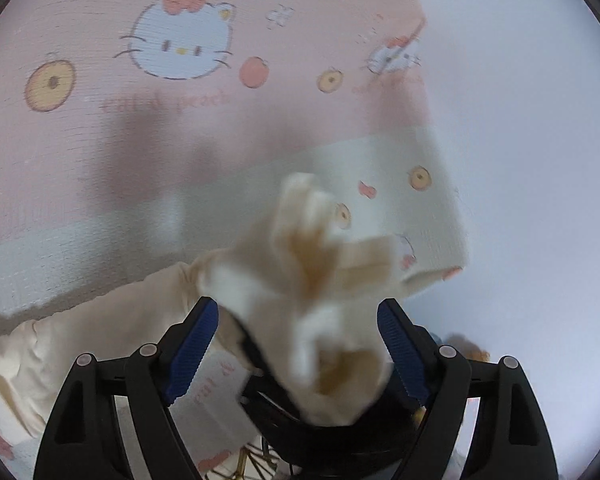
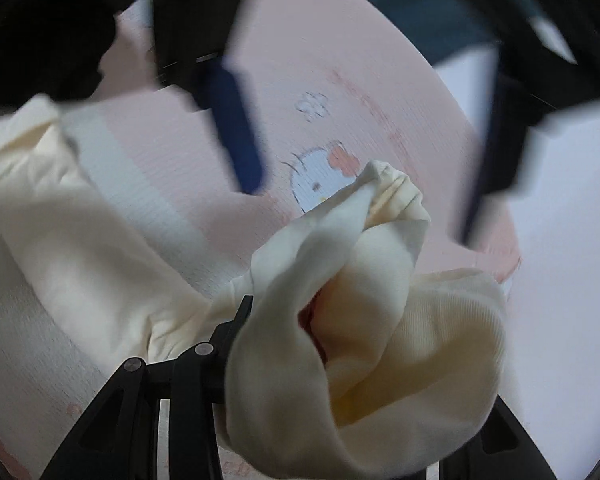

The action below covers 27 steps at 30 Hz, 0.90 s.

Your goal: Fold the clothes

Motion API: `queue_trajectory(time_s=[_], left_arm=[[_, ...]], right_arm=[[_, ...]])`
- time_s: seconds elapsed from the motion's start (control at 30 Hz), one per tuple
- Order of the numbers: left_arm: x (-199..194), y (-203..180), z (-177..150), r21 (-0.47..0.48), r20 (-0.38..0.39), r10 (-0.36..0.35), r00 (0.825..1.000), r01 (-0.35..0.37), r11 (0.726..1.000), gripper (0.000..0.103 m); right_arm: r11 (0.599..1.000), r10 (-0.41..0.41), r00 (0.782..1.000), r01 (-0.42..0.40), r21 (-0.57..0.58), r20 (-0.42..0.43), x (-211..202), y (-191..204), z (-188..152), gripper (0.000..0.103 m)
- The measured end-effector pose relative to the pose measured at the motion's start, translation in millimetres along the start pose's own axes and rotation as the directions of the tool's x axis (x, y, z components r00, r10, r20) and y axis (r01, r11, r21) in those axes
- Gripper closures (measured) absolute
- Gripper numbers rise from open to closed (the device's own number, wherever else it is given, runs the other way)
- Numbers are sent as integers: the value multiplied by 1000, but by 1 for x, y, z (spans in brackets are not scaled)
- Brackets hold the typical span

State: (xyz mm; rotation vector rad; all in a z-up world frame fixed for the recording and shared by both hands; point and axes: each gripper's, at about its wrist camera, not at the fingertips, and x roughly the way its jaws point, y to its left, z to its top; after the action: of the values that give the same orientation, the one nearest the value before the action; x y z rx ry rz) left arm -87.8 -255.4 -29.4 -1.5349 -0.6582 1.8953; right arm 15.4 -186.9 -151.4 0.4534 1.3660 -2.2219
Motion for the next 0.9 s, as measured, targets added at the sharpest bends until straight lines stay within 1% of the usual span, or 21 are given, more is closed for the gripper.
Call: queue_trajectory(time_s=[0.1, 0.13, 0.23, 0.27, 0.33, 0.37, 0.4, 0.43, 0.47, 0.5, 0.53, 0.6, 0.63, 0.7, 0.77, 0.8, 0.9], left_arm=[[-1, 0, -2, 36, -40, 44, 998, -43, 998, 22], [0, 1, -2, 35, -53, 76, 996, -74, 997, 22], [9, 8, -6, 33, -98, 106, 990, -103, 994, 22], [10, 11, -5, 22, -96, 96, 991, -94, 995, 22], [11, 24, -3, -28, -85, 79, 993, -81, 996, 22], [12, 31, -2, -54, -80, 77, 994, -82, 995, 26], [12, 38, -1, -70, -73, 72, 995, -77, 995, 30], [12, 43, -1, -85, -67, 67, 996, -72, 994, 42], [13, 47, -1, -98, -65, 59, 996, -65, 993, 47], [13, 51, -2, -110, -64, 51, 997, -58, 992, 49], [13, 54, -2, -122, -63, 43, 997, -51, 991, 52], [13, 55, -5, -116, -60, 66, 996, -72, 991, 53], [13, 56, -5, -116, -58, 93, 994, -99, 988, 53], [13, 59, -5, -115, -66, 130, 989, -137, 984, 53], [14, 65, -5, -126, -66, 170, 983, -177, 976, 53], [14, 68, -5, -132, -64, 177, 982, -184, 974, 53], [16, 78, -10, -159, -56, 167, 984, -174, 972, 53]], right_arm=[[994, -22, 1000, 23, -105, 18, 0, 19, 5, 63], [990, -28, 999, 31, -141, 23, 0, 26, 7, 63], [980, -32, 999, 39, -194, 39, -2, 38, 11, 63], [977, -34, 998, 43, -207, 44, -4, 42, 12, 63], [973, -35, 998, 45, -228, 49, -1, 45, 13, 63], [971, -45, 998, 55, -234, 50, 0, 48, 13, 63], [969, -52, 998, 62, -238, 46, 0, 49, 12, 59], [968, -58, 998, 66, -241, 40, 1, 50, 11, 51], [968, -57, 998, 63, -242, 32, 2, 50, 8, 47], [969, -56, 998, 60, -241, 24, 3, 51, 5, 41], [969, -57, 998, 60, -239, 18, 4, 51, 1, 38], [970, -60, 998, 61, -234, 11, 5, 51, -9, 37], [972, -57, 998, 57, -226, 8, 5, 50, -14, 37], [982, -28, 1000, 27, -184, 2, 3, 45, -24, 37], [994, 19, 1000, -19, -112, 1, 5, 38, -31, 37], [997, 26, 1000, -26, -78, -3, 10, 35, -35, 37], [999, 15, 999, -16, -29, -32, 25, 32, -42, 38]])
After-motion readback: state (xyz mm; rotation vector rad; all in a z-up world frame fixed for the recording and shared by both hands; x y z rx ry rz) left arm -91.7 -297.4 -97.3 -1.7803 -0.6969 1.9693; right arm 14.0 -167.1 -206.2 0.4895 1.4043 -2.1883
